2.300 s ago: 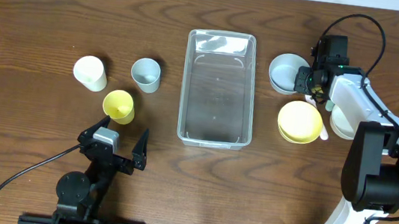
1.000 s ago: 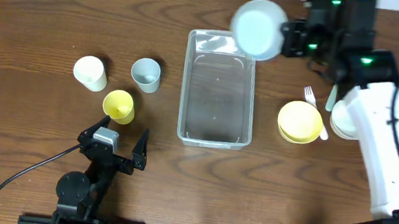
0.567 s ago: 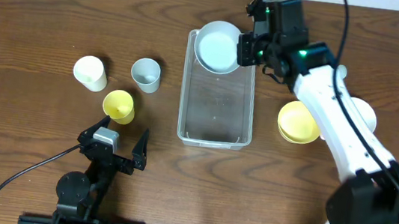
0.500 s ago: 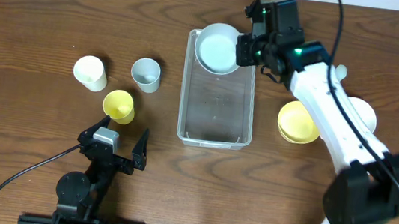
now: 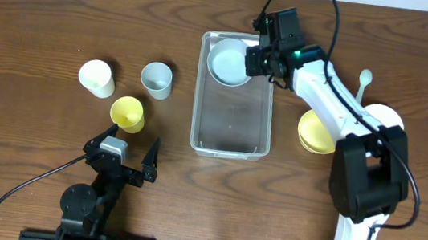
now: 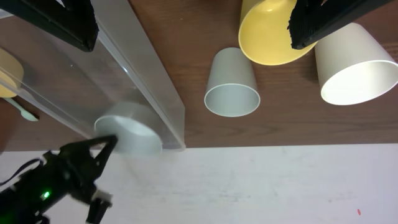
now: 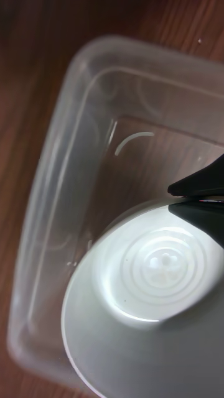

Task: Pack container
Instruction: 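Carry the grey bowl with the right gripper into the clear container, then move the right gripper to the white bowl and grasp its rim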

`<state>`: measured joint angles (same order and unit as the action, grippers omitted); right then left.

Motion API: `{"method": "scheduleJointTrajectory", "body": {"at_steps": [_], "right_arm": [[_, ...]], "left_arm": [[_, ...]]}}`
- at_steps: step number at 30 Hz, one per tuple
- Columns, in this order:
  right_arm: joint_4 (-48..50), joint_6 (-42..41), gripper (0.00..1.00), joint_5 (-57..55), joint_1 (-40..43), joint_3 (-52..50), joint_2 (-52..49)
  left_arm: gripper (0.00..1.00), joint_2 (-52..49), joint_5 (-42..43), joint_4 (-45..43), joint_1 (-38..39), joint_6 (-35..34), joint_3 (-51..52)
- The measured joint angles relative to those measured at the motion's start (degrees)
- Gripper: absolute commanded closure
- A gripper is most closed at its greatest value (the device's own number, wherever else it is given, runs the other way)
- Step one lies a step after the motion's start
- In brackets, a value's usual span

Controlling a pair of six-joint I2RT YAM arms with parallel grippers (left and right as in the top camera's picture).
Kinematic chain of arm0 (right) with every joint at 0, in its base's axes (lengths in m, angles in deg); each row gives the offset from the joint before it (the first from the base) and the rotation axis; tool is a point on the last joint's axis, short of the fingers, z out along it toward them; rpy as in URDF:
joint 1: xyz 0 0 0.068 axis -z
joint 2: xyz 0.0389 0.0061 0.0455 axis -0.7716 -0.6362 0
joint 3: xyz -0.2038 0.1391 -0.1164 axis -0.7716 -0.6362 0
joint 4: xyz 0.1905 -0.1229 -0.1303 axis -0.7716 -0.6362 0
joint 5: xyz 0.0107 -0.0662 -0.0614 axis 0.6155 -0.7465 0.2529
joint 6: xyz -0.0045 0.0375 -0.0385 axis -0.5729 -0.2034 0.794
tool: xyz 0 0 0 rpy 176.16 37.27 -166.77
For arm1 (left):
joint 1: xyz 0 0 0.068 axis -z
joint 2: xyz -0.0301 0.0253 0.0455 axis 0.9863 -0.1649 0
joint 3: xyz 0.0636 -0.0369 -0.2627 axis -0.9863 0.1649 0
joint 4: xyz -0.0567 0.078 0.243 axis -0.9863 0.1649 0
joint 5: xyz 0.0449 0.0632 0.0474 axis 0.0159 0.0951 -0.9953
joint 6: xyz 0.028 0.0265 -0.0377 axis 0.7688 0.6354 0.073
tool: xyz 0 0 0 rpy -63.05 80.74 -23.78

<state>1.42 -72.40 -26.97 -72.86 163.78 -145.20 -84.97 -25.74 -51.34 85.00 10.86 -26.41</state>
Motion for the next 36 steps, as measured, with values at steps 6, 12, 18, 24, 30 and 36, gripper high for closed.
{"method": "scheduleJointTrajectory", "body": {"at_steps": [6,12,18,24,30,36], "right_arm": [[0.68,-0.61,0.71,-0.04,0.00,0.02,-0.59],[0.79,-0.79,0.65,0.04,0.00,0.00,-0.59],[-2.01,-0.72,0.65,1.57,0.00,0.17,-0.22],[-8.46,-0.44,0.63,4.35,0.00,1.97,6.51],[-19.21,-1.31,0.55,0.17,1.38,5.38,25.05],[-34.42,-5.95,0.52,-9.27,12.09,7.02,36.37]], "left_arm": [[0.02,0.02,0.00,0.00,0.00,0.00,0.00],[0.02,0.02,0.00,0.00,0.00,0.00,0.00],[0.02,0.02,0.00,0.00,0.00,0.00,0.00],[0.02,0.02,-0.02,0.00,0.00,0.00,0.00],[0.02,0.02,0.00,0.00,0.00,-0.02,0.00],[0.02,0.02,0.00,0.00,0.00,0.00,0.00]]}}
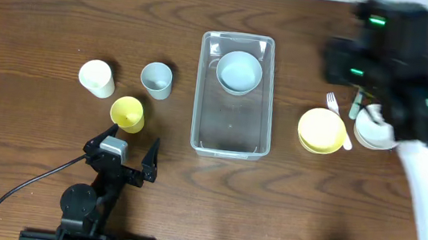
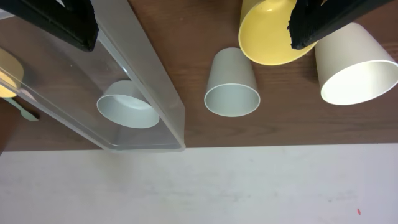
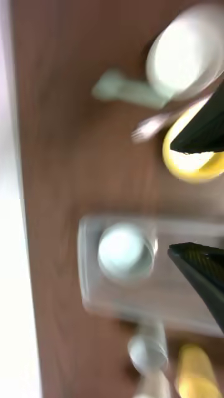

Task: Pack container
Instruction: 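Move the right gripper to the white bowl and grasp its rim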

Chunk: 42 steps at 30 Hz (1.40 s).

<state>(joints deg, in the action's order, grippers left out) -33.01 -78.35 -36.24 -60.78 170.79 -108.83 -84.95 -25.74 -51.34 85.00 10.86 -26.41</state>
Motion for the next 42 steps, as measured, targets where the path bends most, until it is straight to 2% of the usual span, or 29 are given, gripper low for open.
{"method": "scheduleJointTrajectory", "body": {"at_steps": [3,8,15,21,31,42], "right_arm": [[-4.98,-3.50,0.52,-2.34,7.30,-1.25,-0.46],[-5.42,-7.76,0.54,-3.76,16.20,-8.46,-2.25],[5.14,-11.98,0.56,-3.43,24.37,-24.39,-2.36],[13.60,-13.53,0.60,-2.10,26.69,-34.88,-2.40],[24.50,-15.80,0.62,-2.05,28.94,-45.72,-2.43],[34.93,-16.37,0.61,-2.03,29.24,-51.41,-2.47]], "left_arm": [[0.02,0.00,0.00,0.00,0.00,0.00,0.00],[0.02,0.00,0.00,0.00,0.00,0.00,0.00],[0.02,0.00,0.00,0.00,0.00,0.00,0.00],[0.02,0.00,-0.02,0.00,0.00,0.00,0.00],[0.02,-0.02,0.00,0.00,0.00,0.00,0.00],[0.02,-0.02,-0.02,0.00,0.00,0.00,0.00]]}}
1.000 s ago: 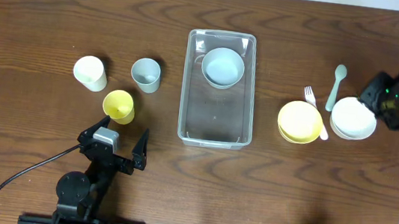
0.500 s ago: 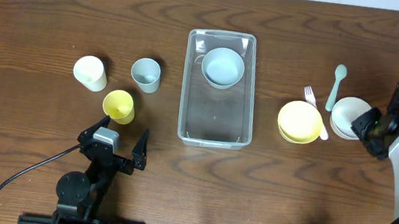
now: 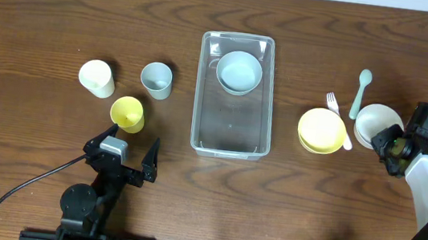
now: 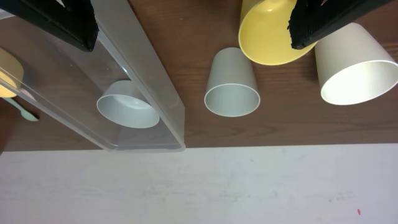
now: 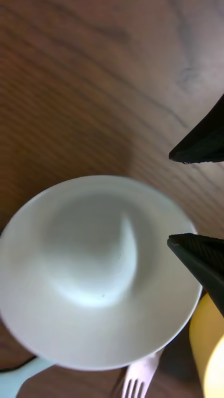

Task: Pack container
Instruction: 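Move the right gripper to the white bowl and grasp its rim, then lift the white bowl and place it into the container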

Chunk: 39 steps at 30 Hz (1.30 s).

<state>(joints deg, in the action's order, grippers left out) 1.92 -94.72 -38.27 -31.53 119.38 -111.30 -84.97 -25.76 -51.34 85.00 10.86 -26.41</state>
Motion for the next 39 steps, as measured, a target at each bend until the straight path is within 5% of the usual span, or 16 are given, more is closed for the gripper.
{"method": "scheduleJointTrajectory", "body": {"at_steps": [10,17,28,39], "right_arm": [[2.49,0.00,0.68,0.24,0.00,-0.17,-5.97],[3.61,-0.22,0.99,0.68,0.00,-0.22,-7.61],[3.23,1.57,0.99,4.04,0.00,-0.11,-6.43],[6.10,7.89,0.98,19.26,-0.20,7.10,11.10]], "left_arm": [[0.02,0.02,0.02,0.00,0.00,0.00,0.00],[0.02,0.02,0.02,0.00,0.00,0.00,0.00],[0.02,0.02,0.02,0.00,0.00,0.00,0.00],[0.02,0.00,0.02,0.00,0.00,0.00,0.00]]}}
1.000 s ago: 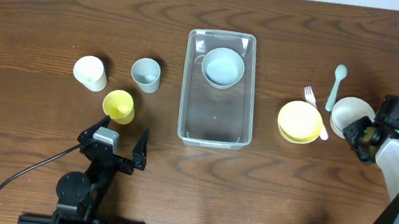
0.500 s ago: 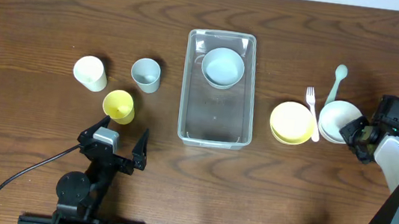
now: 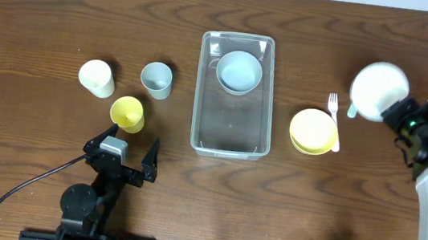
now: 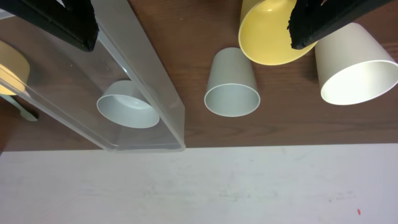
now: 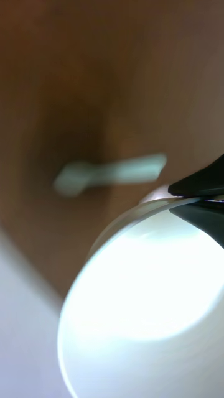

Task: Pack container
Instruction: 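Lift the white bowl and place it into the container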

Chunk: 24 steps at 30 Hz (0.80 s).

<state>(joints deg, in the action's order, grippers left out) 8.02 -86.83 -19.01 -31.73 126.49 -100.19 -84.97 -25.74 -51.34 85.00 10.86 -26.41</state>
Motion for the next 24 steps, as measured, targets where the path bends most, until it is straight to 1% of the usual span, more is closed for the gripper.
{"method": "scheduleJointTrajectory", "body": {"at_steps": [3,5,8,11,16,20,24], "right_arm": [[5.33,-0.81,0.98,5.73,-2.45,0.98,3.13],[8.48,-2.08,0.98,7.89,-5.62,1.07,3.52],[13.88,-4.22,0.98,8.87,-12.83,1.07,2.38],[19.58,-6.21,0.98,7.10,-21.42,1.07,0.17],[26.40,-8.11,0.97,2.27,-30.80,1.07,-5.33],[29.73,-9.79,0.97,-1.90,-35.28,1.07,-11.28],[32.96,-11.21,0.97,-4.48,-36.59,1.07,-17.84]], "left_arm": [[0.02,0.02,0.00,0.00,0.00,0.00,0.00],[0.02,0.00,0.00,0.00,0.00,0.00,0.00],[0.02,0.02,0.00,0.00,0.00,0.00,0.00],[0.02,0.02,-0.02,0.00,0.00,0.00,0.00],[0.02,0.02,0.00,0.00,0.00,0.00,0.00],[0.02,0.02,0.00,0.00,0.00,0.00,0.00],[0.02,0.00,-0.02,0.00,0.00,0.00,0.00]]}}
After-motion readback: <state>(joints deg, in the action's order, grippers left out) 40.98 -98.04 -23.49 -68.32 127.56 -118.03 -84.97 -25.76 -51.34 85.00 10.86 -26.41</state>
